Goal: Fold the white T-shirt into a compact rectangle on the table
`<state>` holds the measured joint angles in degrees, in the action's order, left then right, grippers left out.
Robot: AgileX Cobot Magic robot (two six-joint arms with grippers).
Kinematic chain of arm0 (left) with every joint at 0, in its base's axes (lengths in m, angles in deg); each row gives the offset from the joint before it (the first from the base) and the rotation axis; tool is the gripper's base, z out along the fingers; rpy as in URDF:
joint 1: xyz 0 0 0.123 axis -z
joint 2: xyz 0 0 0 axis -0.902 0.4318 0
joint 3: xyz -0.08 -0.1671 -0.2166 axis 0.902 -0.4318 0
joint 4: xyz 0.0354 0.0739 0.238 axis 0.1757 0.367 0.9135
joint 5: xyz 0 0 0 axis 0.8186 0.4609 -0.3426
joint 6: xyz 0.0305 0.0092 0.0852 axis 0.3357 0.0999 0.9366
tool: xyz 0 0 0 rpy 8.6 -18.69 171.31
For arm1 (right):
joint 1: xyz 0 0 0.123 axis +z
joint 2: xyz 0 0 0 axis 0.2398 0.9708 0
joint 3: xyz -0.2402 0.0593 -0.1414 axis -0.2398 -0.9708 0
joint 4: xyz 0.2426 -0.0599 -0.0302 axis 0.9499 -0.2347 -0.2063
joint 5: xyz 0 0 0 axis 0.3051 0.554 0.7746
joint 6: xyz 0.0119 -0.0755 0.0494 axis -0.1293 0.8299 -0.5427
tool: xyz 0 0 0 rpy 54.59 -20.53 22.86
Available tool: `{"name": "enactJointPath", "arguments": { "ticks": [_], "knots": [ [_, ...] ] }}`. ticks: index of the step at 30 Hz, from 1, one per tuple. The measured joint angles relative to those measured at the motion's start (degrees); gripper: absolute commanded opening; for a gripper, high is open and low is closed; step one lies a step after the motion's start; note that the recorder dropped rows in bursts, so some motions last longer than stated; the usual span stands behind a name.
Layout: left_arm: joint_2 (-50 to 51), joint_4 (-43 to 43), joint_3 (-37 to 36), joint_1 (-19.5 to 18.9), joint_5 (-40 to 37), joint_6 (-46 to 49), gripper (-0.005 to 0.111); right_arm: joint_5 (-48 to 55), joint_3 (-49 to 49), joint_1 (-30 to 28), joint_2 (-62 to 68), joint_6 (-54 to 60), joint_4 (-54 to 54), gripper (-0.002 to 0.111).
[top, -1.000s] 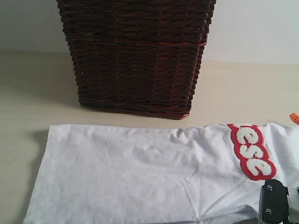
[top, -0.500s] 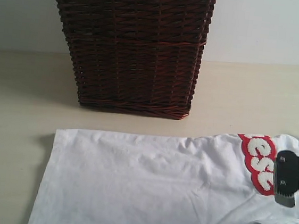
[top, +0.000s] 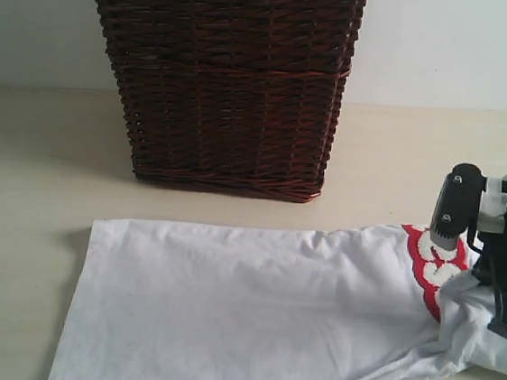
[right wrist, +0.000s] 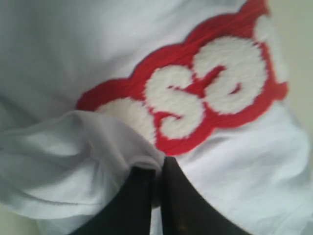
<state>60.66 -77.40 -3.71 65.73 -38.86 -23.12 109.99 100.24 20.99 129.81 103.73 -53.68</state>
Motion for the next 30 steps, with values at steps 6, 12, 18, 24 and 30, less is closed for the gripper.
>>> {"name": "enactJointPath", "arguments": {
  "ticks": [6, 12, 18, 24, 30],
  "knots": [
    [0.0, 0.0, 0.0, 0.0, 0.0, 0.0, 0.002, -9.1, 0.1, 0.0, 1.7, -0.7, 0.0, 0.009],
    [0.0, 0.0, 0.0, 0.0, 0.0, 0.0, 0.002, -13.2, 0.1, 0.0, 4.9, -1.8, 0.0, 0.054],
    [0.0, 0.0, 0.0, 0.0, 0.0, 0.0, 0.002, -27.5, 0.1, 0.0, 6.7, -15.9, 0.0, 0.055],
    [0.0, 0.0, 0.0, 0.0, 0.0, 0.1, 0.002, -33.2, 0.2, 0.0, 4.6, -32.3, 0.0, 0.035],
    [0.0, 0.0, 0.0, 0.0, 0.0, 0.1, 0.002, -5.7, 0.2, -0.3, 0.2, -19.2, -0.8, 0.004]
  ]
}}
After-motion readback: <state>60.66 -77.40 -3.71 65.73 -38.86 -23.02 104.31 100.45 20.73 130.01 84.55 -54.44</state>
